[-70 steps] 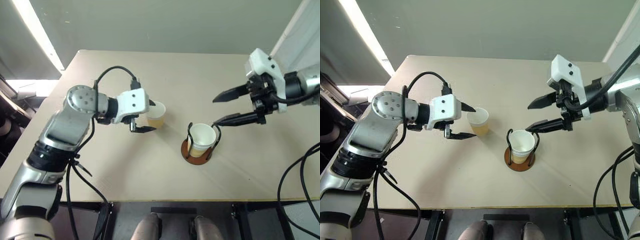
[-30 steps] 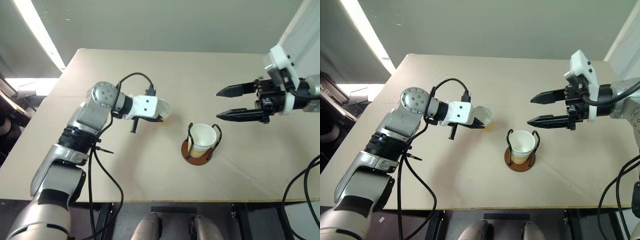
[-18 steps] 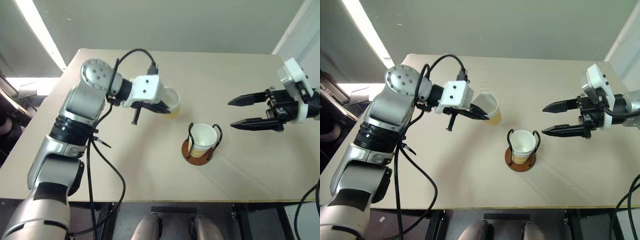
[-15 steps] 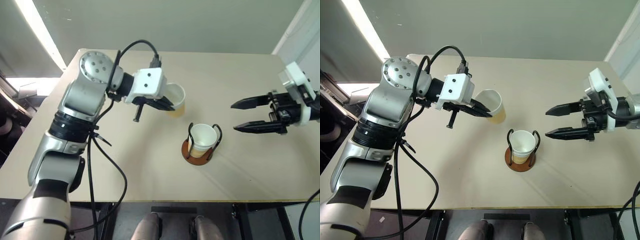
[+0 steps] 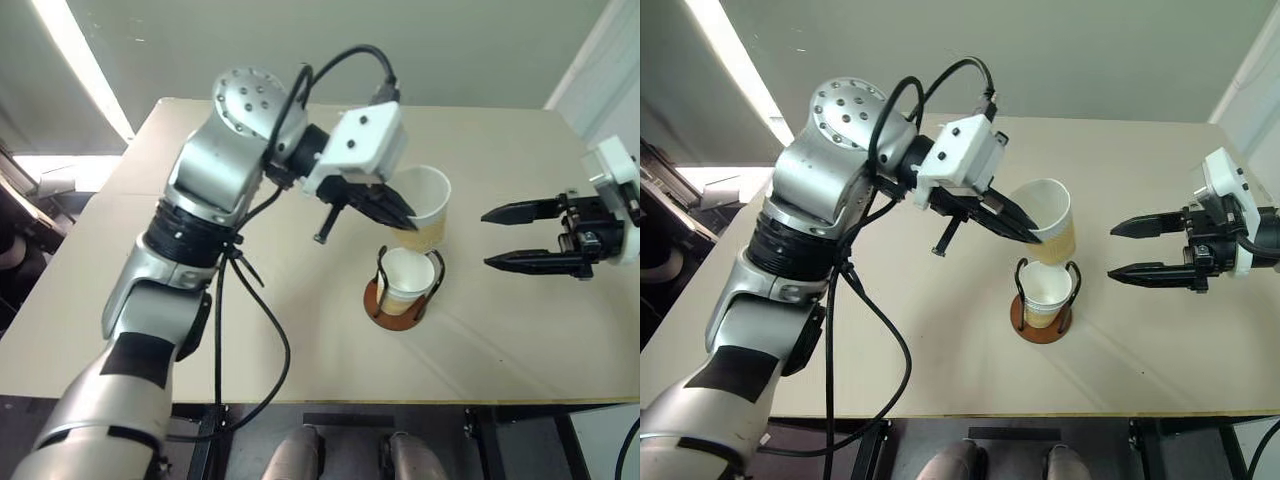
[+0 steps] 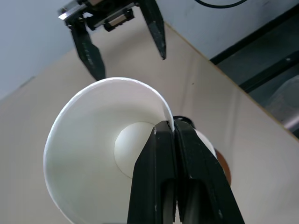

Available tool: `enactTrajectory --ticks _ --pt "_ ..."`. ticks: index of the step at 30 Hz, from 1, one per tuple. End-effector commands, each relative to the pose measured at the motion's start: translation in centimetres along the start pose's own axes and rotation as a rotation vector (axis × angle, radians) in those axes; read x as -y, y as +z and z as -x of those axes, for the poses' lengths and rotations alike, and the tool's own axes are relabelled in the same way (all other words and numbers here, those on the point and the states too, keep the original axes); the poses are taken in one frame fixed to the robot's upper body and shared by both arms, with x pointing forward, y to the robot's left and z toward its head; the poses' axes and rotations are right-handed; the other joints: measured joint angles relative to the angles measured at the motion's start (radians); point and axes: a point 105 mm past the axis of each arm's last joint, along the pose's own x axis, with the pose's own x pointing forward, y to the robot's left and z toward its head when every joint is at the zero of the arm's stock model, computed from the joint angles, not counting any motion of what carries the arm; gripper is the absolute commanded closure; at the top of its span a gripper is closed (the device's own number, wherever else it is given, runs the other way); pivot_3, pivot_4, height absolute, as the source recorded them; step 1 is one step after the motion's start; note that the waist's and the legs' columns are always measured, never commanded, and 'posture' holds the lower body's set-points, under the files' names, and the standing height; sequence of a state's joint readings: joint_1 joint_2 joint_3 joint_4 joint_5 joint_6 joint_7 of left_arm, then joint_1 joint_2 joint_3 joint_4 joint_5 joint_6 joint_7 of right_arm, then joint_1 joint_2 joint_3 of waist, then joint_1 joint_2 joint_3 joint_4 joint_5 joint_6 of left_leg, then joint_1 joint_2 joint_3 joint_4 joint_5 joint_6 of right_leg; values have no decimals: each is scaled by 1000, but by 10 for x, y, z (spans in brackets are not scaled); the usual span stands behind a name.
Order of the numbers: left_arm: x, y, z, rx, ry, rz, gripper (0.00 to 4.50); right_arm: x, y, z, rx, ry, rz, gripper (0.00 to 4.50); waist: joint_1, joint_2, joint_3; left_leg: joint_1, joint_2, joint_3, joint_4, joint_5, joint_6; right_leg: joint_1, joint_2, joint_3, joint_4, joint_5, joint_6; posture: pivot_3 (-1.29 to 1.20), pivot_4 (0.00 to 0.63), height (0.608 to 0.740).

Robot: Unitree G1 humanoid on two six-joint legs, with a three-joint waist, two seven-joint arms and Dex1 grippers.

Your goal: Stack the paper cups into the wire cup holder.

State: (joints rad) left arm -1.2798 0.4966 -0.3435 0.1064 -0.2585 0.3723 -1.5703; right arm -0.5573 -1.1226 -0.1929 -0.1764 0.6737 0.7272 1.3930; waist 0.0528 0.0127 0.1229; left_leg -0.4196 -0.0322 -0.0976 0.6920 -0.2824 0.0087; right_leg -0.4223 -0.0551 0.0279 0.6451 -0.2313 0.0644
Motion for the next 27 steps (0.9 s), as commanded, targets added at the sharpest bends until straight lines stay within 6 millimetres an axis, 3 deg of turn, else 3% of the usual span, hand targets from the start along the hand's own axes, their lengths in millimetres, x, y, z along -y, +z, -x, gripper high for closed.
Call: enactTrajectory --ticks 1,6,17,23,27 --pt "10 4 -5 7 -78 -17 4484 -4 13 9 20 -34 62 837 0 0 0 0 0 0 0 0 0 0 0 0 0 0 0 0 150 740" --pt "17 -13 -12 -29 -106 3 4484 -5 13 10 20 -53 58 837 1 0 0 0 0 0 1 0 0 0 0 0 0 0 0 0 150 740" --pt "17 -26 -30 -43 -105 20 4484 -7 13 9 16 -62 61 837 4 0 0 0 0 0 2 0 0 1 0 0 0 0 1 0 150 740" --pt "12 -22 -35 -28 -86 16 2487 -7 12 10 12 -65 60 837 4 0 0 0 0 0 3 0 0 1 0 0 0 1 1 0 150 740" --pt "-1 -14 -23 18 13 43 980 -1 12 9 26 -82 57 837 4 0 0 0 0 0 4 0 0 1 0 0 0 1 1 0 150 740"
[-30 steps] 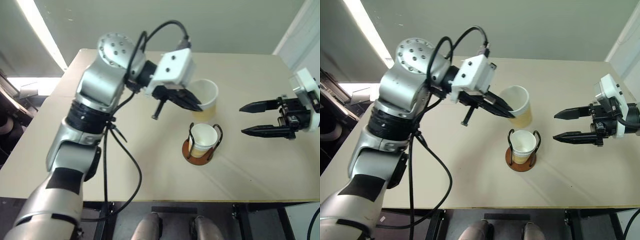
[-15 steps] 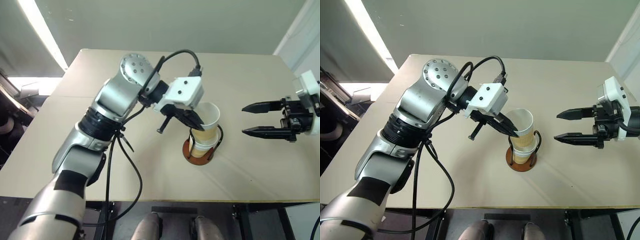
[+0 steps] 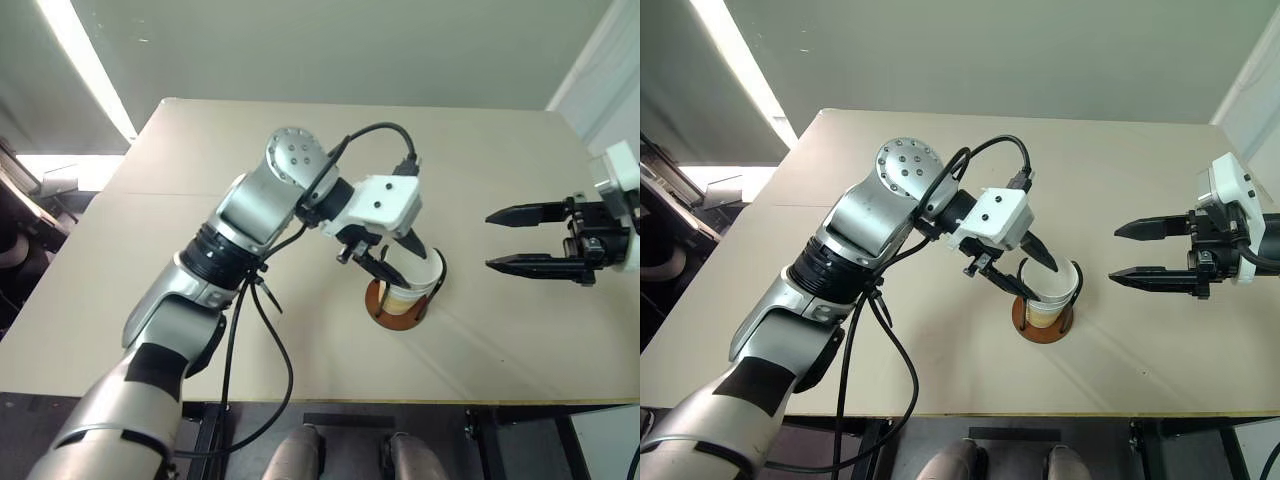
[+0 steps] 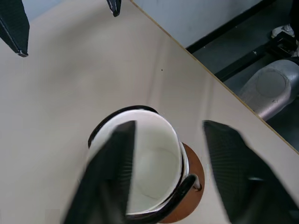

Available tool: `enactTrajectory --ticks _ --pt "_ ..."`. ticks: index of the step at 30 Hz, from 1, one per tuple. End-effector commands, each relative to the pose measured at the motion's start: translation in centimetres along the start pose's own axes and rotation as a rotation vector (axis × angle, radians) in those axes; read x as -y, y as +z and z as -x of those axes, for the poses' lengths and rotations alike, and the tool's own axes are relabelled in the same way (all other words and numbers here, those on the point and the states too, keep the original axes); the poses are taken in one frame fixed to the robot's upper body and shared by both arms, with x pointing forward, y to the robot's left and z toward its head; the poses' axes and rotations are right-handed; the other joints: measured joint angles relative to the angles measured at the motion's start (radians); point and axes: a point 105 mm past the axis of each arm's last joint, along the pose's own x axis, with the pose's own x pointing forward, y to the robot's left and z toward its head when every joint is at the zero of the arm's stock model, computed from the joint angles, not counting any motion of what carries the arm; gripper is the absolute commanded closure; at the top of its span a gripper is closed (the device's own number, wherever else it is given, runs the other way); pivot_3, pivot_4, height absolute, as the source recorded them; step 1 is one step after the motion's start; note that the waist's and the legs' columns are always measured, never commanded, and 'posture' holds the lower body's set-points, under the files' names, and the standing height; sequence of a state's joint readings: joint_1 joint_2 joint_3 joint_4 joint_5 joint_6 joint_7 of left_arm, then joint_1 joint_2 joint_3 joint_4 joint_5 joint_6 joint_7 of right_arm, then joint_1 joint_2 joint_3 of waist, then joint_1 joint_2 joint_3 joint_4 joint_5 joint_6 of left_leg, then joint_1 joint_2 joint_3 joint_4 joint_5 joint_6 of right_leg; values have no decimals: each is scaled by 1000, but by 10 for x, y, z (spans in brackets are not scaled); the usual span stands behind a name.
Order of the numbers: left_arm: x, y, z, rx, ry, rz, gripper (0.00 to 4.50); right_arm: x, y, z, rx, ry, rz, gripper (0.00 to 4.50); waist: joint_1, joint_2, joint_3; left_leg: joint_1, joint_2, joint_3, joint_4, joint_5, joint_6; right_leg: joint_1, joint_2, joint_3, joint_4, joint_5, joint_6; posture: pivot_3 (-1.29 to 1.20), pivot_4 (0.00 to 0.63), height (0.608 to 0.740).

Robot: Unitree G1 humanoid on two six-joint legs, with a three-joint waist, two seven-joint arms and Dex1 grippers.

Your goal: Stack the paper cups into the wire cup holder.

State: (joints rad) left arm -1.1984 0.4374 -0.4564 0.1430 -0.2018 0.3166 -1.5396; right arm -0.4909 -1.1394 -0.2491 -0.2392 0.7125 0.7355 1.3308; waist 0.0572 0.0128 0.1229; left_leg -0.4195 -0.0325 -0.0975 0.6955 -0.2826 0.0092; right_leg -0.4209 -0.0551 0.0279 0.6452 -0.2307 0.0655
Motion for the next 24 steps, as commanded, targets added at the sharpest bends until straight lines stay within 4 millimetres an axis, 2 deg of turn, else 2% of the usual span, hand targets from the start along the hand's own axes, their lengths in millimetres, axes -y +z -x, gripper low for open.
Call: enactTrajectory --ticks 1,2,3,5,8,12,16,19,24 --pt "-17 20 24 77 139 4 655 10 12 5 38 -64 55 837 0 0 0 0 0 0 1 0 0 0 0 0 0 0 0 0 150 740" --pt "-20 23 29 98 170 19 257 14 12 4 46 -82 61 837 -1 0 0 0 0 0 1 0 0 0 0 0 0 0 0 0 150 740" --pt "-23 24 33 113 206 32 42 18 13 4 57 -103 66 837 -1 0 0 0 0 0 1 0 0 0 0 0 0 0 0 0 150 740" --pt "-30 24 45 143 307 65 42 27 14 1 90 -130 44 837 -2 0 0 1 0 0 2 0 0 0 0 0 0 0 1 0 150 740" --pt "-32 7 71 176 491 165 42 46 7 -3 101 -179 16 837 -3 0 0 2 0 0 3 0 0 0 0 0 0 0 1 0 150 740" --pt "-12 -24 95 194 675 327 42 77 -4 -7 122 -283 -28 837 -10 1 -1 3 0 1 2 0 0 1 1 1 0 0 1 0 150 740" --pt "2 -35 103 217 821 421 42 112 -21 -4 153 -447 -130 837 -4 1 -1 3 0 0 4 0 0 1 1 0 0 0 1 0 150 740" --pt "8 -45 110 218 931 479 42 122 -33 -5 140 -501 -150 837 8 1 -1 3 -1 0 4 1 1 1 1 0 -1 0 1 0 150 740" --pt "26 -82 134 163 1174 609 42 133 -45 -3 145 -573 -181 837 8 1 -1 4 -1 0 3 1 0 2 1 0 0 0 0 0 150 740"
